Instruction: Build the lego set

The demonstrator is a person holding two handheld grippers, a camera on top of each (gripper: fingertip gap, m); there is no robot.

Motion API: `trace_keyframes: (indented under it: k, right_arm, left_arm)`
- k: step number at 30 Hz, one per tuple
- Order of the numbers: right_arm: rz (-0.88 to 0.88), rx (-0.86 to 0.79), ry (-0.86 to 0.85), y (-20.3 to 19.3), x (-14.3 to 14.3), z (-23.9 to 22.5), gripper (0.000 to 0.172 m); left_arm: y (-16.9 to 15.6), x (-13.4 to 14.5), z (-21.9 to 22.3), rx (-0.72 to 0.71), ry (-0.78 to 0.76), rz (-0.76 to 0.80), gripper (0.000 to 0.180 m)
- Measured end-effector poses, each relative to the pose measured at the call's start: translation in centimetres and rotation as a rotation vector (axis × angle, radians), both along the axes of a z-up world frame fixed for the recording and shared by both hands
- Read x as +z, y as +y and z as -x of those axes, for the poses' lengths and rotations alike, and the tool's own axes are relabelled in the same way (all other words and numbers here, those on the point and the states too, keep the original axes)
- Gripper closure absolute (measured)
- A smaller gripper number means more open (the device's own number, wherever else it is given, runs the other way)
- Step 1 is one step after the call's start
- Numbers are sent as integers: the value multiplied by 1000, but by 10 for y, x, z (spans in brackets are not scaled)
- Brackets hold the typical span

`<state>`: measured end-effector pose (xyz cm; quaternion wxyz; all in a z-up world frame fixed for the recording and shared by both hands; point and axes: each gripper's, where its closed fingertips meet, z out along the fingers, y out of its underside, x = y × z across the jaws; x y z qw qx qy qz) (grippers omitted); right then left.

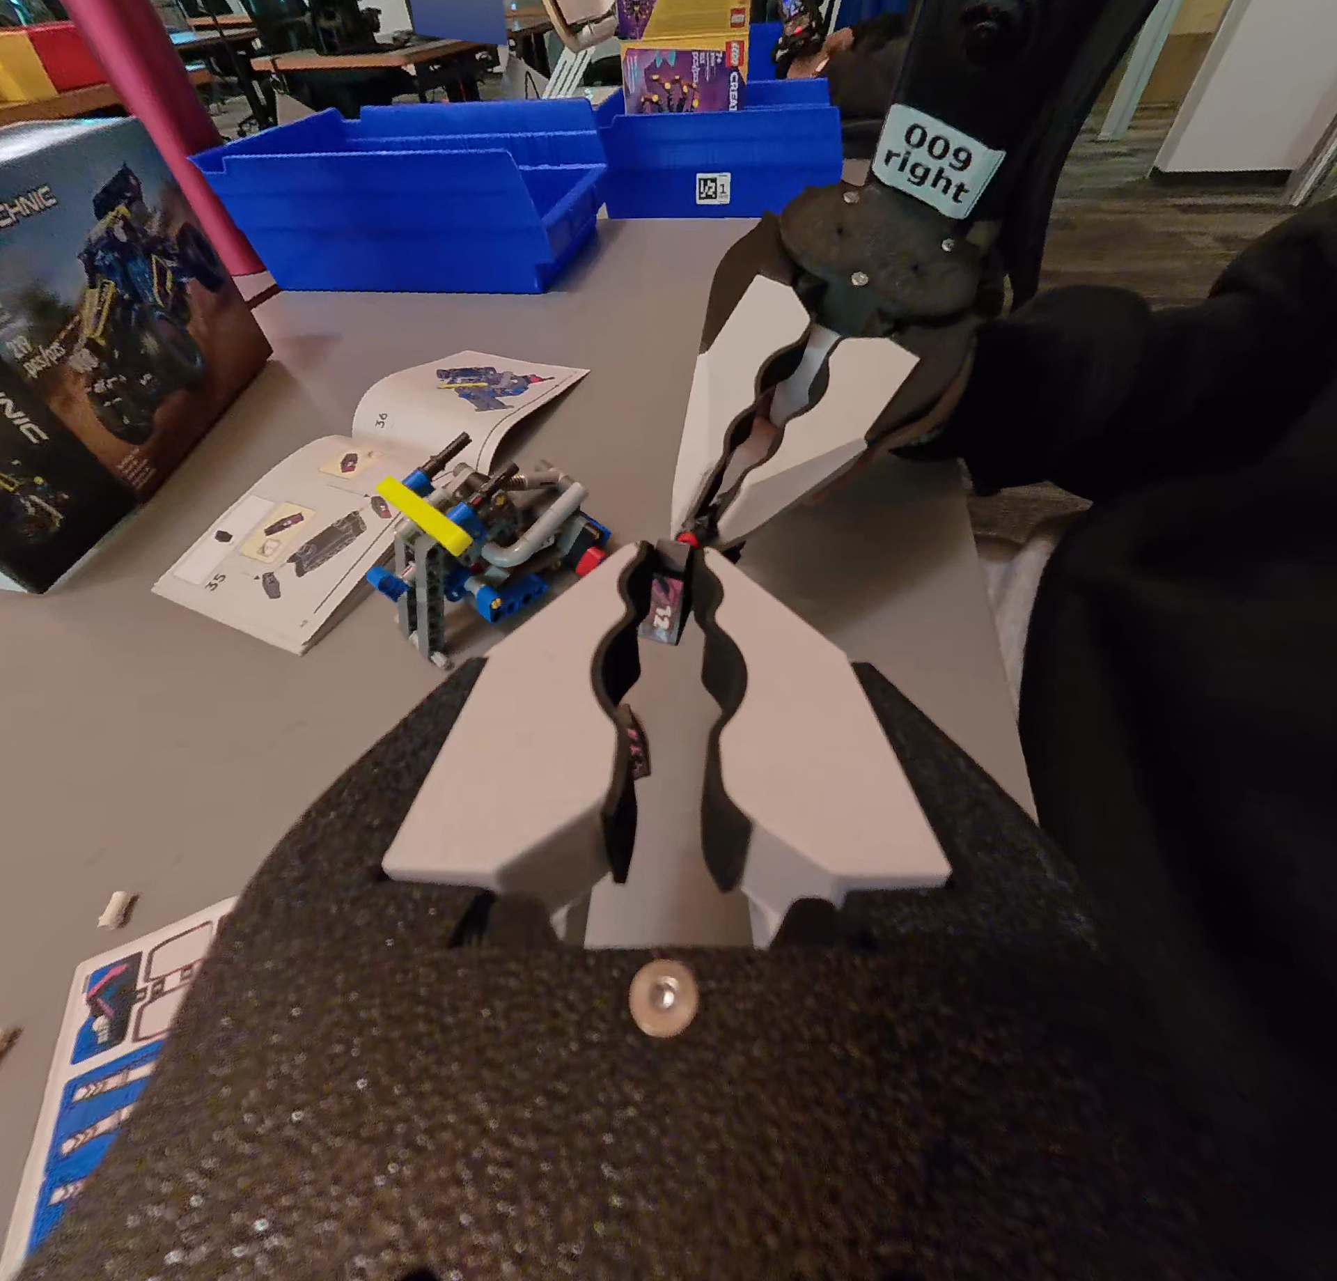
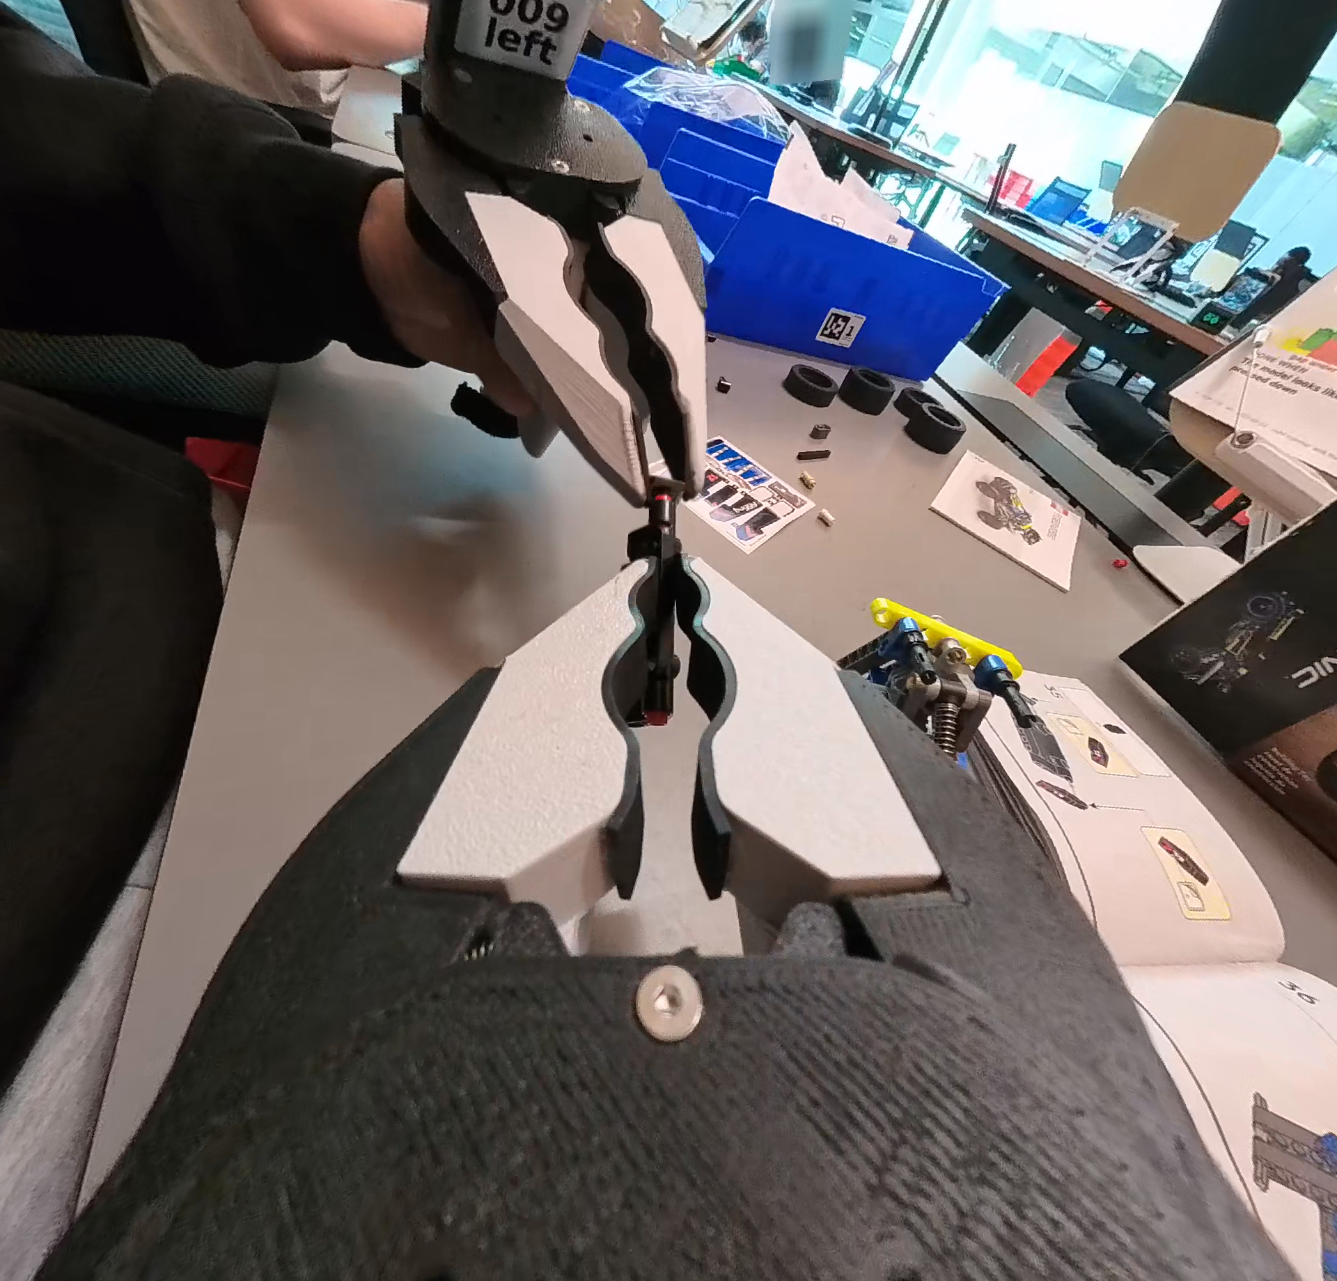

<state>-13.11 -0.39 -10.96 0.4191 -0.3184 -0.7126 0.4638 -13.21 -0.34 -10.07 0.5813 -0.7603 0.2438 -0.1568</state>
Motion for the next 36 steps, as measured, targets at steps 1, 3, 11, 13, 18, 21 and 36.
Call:
trace_keyframes:
  k: [1,3,11,13,18,21,36]
  right_arm:
    - [-2,-1,1,0,0,0,171]
    - [-5,1,-3,0,-1,0,171]
    - [-40,-13,4,1,-3,0,171]
    - [-44,-20,7,1,-3,1,171]
    - [-67,-24,0,0,-6,1,172]
    - [-63,-41,-10,2,-6,3,171]
    - [20,-252,-237,17,-30,12,172]
  left_arm:
    - [-1,1,-2,-9,-8,-1,172]
    - [0,1,-2,-4,-6,1,172]
    - [0,-3,-2,5,-19,16,172]
    - [0,-3,-3,17,-66,16,173]
    - [0,-7,-3,41,-70,0,173]
    - [2,-8,-1,66,-16,-11,173]
    - [20,-37,12,260,47,156,172]
